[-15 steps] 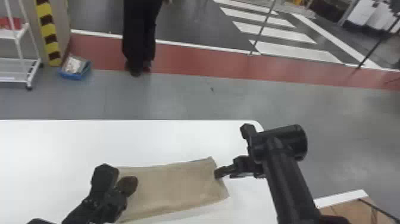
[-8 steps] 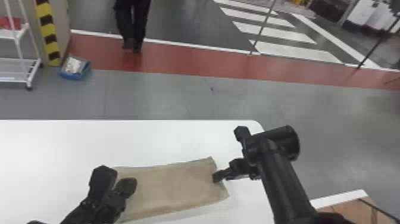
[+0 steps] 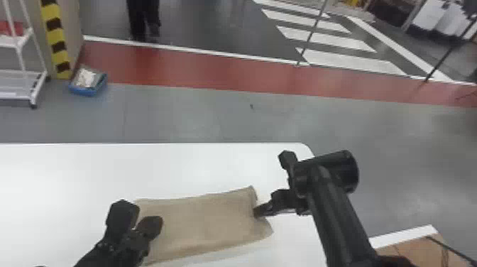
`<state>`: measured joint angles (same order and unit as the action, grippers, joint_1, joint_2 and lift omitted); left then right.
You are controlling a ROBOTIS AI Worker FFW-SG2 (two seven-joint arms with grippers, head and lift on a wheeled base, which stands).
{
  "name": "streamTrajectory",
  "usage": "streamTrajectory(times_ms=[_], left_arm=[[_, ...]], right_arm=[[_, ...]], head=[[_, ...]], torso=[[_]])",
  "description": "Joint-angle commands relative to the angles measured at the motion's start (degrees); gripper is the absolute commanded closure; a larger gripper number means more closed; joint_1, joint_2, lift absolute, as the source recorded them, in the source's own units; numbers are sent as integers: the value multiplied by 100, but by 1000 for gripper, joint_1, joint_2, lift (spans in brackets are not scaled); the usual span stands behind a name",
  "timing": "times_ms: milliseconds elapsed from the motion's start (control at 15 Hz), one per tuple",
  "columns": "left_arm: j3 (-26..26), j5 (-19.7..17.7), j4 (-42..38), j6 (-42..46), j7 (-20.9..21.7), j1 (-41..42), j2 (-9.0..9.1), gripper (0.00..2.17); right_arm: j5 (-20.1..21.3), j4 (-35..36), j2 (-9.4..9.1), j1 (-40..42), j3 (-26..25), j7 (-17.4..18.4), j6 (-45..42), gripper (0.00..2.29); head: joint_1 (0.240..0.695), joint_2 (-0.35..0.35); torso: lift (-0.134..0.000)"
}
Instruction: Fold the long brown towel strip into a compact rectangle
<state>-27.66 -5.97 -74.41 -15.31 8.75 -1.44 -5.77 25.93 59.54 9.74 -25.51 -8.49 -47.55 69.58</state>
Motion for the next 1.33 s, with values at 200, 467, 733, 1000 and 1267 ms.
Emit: streamTrajectory(times_ms=[200, 467, 733, 1000, 1267], left_arm=[[112, 8, -417, -171, 74, 249, -38, 1382], [296, 17, -1208, -628, 188, 645, -275, 1379], [411, 210, -1146, -716, 171, 671, -275, 1382], [411, 263, -865, -557, 136, 636, -223, 1382], [349, 272, -663, -487, 109, 574, -188, 1382]], right_arm=[[-176, 1174, -95, 353, -153, -316, 984, 971], [-211, 1991, -130, 397, -356, -579, 1845, 971], [-264, 2563, -209, 406, -294, -720, 2050, 971], [-264, 2941, -499, 450, -224, -817, 2050, 974], [-334, 3459, -895, 494, -118, -913, 2050, 971]], head=[[695, -350], [695, -350], [695, -318], [695, -285], [695, -233]], torso=[[0], [0], [0], [0], [0]])
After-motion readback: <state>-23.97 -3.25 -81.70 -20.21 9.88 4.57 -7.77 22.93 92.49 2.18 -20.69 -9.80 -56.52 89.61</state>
